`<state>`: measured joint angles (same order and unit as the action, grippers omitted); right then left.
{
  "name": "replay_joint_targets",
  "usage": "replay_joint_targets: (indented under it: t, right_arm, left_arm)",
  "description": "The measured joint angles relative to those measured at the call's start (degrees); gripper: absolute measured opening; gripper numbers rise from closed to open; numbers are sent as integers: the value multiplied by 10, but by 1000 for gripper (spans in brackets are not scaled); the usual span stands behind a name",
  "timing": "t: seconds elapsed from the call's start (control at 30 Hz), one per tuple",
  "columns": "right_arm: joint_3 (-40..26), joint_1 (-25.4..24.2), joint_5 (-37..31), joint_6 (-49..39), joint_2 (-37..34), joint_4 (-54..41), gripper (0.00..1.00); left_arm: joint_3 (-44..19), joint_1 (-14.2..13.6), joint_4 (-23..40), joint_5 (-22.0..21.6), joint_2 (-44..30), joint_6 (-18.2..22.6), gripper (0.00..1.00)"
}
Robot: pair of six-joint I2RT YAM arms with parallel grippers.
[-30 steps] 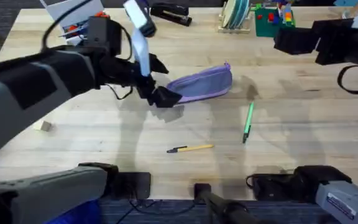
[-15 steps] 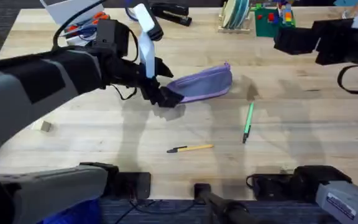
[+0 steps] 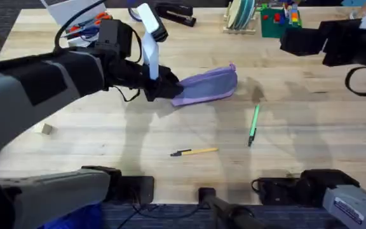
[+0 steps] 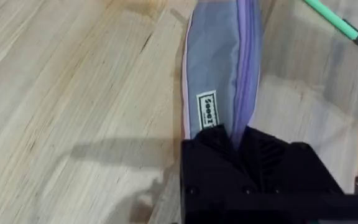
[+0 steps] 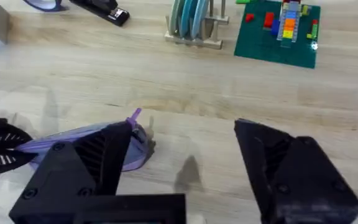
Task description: Unzip the bag, pick up the pens from the table one at a time and place them inside, then zip the bag closed.
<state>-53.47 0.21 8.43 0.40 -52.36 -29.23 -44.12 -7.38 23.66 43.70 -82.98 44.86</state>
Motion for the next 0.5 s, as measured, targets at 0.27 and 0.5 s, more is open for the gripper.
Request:
replay_joint_targets:
  t: [0.27, 0.5]
  right_arm:
    - [0, 0, 1, 5, 0, 0, 996]
    - [0, 0, 2, 96, 0, -1, 995]
  left_arm:
    - [0, 0, 0, 0, 0, 0, 41]
    - [0, 0, 0, 0, 0, 0, 41]
